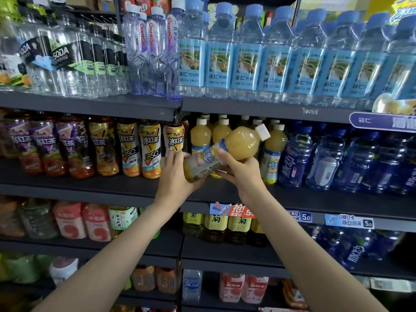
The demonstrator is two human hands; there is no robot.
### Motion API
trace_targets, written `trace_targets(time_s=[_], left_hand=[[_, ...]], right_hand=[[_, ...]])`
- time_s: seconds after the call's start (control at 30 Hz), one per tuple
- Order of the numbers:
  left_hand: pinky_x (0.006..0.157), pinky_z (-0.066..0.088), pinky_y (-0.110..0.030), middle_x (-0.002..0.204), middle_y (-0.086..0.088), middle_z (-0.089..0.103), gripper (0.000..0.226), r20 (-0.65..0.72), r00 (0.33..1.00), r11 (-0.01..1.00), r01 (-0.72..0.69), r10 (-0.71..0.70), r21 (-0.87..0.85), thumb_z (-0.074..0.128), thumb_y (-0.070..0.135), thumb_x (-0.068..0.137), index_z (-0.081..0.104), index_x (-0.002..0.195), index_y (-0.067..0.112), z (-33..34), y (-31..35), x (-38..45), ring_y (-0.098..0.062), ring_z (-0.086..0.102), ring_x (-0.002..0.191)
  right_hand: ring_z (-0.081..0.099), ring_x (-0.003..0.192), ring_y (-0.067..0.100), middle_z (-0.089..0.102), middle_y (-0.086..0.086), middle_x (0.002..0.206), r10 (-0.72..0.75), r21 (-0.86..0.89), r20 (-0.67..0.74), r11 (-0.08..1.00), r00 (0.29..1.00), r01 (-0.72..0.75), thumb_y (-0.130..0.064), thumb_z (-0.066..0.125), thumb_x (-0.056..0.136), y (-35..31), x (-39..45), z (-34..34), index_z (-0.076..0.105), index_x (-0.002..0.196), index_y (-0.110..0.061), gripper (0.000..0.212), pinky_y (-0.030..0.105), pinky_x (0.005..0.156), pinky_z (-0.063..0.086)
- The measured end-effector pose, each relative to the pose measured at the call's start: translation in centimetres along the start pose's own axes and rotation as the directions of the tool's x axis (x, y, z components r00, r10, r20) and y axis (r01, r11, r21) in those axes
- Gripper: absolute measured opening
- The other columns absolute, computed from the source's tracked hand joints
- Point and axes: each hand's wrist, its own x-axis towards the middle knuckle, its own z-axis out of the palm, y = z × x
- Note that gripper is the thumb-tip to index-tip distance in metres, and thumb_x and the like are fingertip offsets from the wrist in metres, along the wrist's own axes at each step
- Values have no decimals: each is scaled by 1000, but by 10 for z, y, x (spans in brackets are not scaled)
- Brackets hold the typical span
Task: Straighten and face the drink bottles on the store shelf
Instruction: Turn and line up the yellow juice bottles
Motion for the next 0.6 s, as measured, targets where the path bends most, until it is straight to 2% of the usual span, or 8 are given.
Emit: trace_targets(time_s=[0.1,0.17,0.23,0.3,0.37,0.43,0.53,0.6], left_hand=[[86,31,-25,111,-5,46,64,65,997,994,-43,50,-103,84,22,65,53,119,6,-5,-1,3,-20,42,108],[90,36,-21,118,3,45,66,170,985,950,74,-23,-302,81,19,70,48,127,14,-10,-1,8,-12,44,113],[90,48,-22,126,3,49,69,256,964,852,189,-67,-488,80,14,71,46,131,18,-13,3,13,-12,50,117],[90,51,-26,126,5,50,69,224,975,852,118,-1,-511,81,16,70,48,130,23,-13,10,16,-13,52,116],[93,49,-32,120,15,48,67,203,976,889,23,79,-457,82,24,68,48,126,30,-11,14,19,-12,52,114],[96,47,-34,119,14,49,67,226,969,902,11,97,-432,82,22,69,47,126,29,-7,13,19,-11,52,113],[89,43,-11,125,1,53,62,305,951,935,64,49,-349,78,17,74,49,128,20,-3,1,17,-8,51,113],[82,38,-1,126,-2,54,56,340,940,942,109,6,-318,75,14,77,51,127,15,1,-9,14,-5,50,111]], right_hand=[[69,95,26,65,16,115,152,223,-27,964,988,-142,-24,74,79,0,4,-10,52,122,-4,51,33,73,59],[67,96,28,62,19,115,238,355,8,908,971,-225,-27,70,83,1,8,-19,50,122,-5,49,32,71,57],[64,97,28,62,19,111,330,475,31,826,944,-304,-29,65,86,0,13,-24,52,119,-6,43,32,72,55],[64,94,27,64,18,105,393,535,39,768,919,-352,-31,63,86,-1,16,-25,55,113,-3,40,31,71,53],[64,89,25,65,17,99,425,547,31,751,905,-371,-33,62,87,1,20,-27,57,105,-2,37,31,71,53],[64,89,25,64,17,98,433,533,11,760,901,-372,-34,61,87,1,22,-31,56,105,-2,37,31,72,52],[65,90,25,65,17,101,371,416,-65,854,926,-312,-29,63,86,5,27,-40,53,116,-3,40,30,71,53],[68,92,24,66,15,104,248,253,-144,945,958,-206,-21,68,84,9,31,-43,48,125,-5,48,29,69,56]])
